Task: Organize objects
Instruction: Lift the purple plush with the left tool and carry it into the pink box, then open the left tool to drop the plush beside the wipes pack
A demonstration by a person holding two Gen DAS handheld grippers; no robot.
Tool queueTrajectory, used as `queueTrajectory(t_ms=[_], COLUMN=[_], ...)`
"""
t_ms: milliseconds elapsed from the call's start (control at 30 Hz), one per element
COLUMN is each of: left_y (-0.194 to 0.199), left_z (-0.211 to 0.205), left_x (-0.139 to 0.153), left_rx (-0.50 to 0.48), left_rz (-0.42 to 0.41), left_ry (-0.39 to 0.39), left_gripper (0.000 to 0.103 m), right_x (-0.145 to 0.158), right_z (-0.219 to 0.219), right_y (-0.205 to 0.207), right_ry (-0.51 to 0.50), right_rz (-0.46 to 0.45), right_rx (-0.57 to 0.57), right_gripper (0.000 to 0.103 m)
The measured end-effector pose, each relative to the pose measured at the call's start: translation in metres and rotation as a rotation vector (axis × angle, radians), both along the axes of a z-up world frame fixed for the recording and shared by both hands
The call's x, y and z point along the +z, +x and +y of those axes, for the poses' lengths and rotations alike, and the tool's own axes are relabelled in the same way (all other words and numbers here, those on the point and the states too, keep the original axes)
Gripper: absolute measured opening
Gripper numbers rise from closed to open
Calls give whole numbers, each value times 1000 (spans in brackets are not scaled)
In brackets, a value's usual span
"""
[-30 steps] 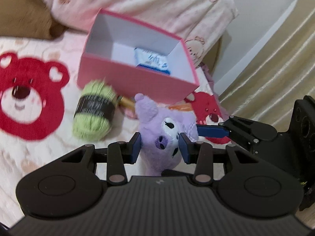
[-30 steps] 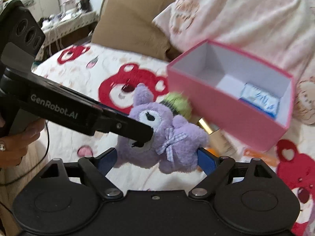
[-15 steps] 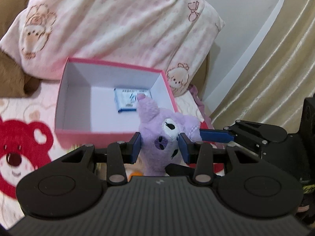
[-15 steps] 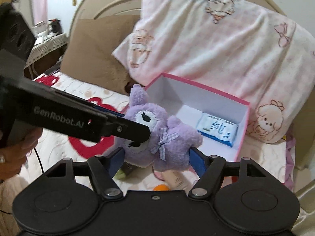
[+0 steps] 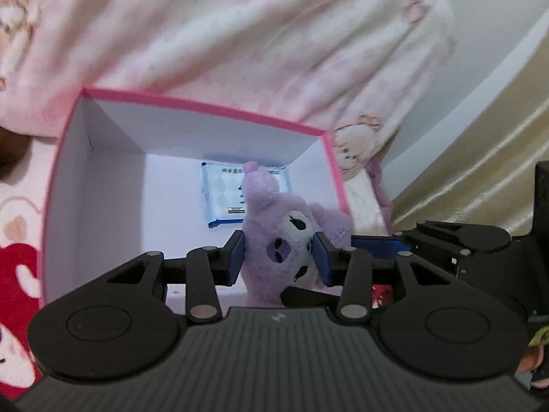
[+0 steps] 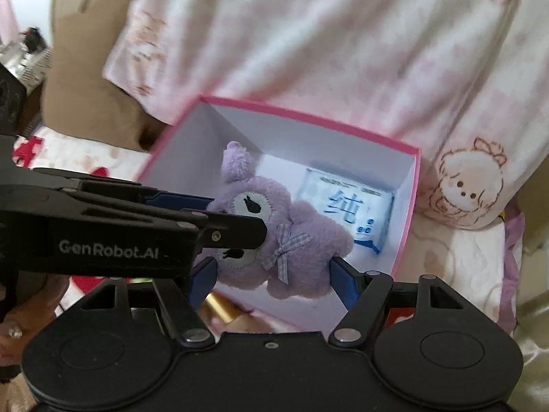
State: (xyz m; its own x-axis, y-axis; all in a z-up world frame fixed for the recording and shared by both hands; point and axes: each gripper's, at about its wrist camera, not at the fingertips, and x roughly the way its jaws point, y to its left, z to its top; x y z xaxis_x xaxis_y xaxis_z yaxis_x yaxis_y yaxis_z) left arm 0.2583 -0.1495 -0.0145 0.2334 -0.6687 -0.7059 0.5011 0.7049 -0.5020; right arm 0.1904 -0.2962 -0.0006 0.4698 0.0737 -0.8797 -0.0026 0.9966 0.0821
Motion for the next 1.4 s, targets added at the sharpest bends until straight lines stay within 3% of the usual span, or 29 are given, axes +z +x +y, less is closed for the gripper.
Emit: queueTrajectory(t_ms=[233,433,467,500,533,633,733,867,1133,1400], left_y=[38,48,49,49,49,50,49,44,35,16], left_z=[-22,-32,-34,-35,-37,-37,-36,-37,-59,-65], left_x=[-56,-85,-89,-92,-96,-102,-105,-100,-100,-83], left_rx=[20,33,35,31,27,44,57,43,43,49], left_rz=[155,219,227,238,251,273,262,218,267,150], left_ry=[28,47,52,60,68,59,79,108,130,171], left_gripper=[42,41,40,36,36,36,36,34,28,30], right_x=[-46,-67,-67,-68,-69,-78,-80,-64,-52,-42], right_z=[-13,-9,-6,-4,-4,-8,-13,-15,-25,-26], right_y=[36,48,49,51,53,56,48,32,3,-24], right_ry=[-6,-80,-105,-121,-109,-101,-122,-90,-122,-63], right_rz=[134,180,180,180,190,235,207,130,43,-74], right_rx=[-39,-32,-24,-6,1,-14,-3,13,23,5], right_gripper=[74,70,67,49,43,43,35,35,35,35])
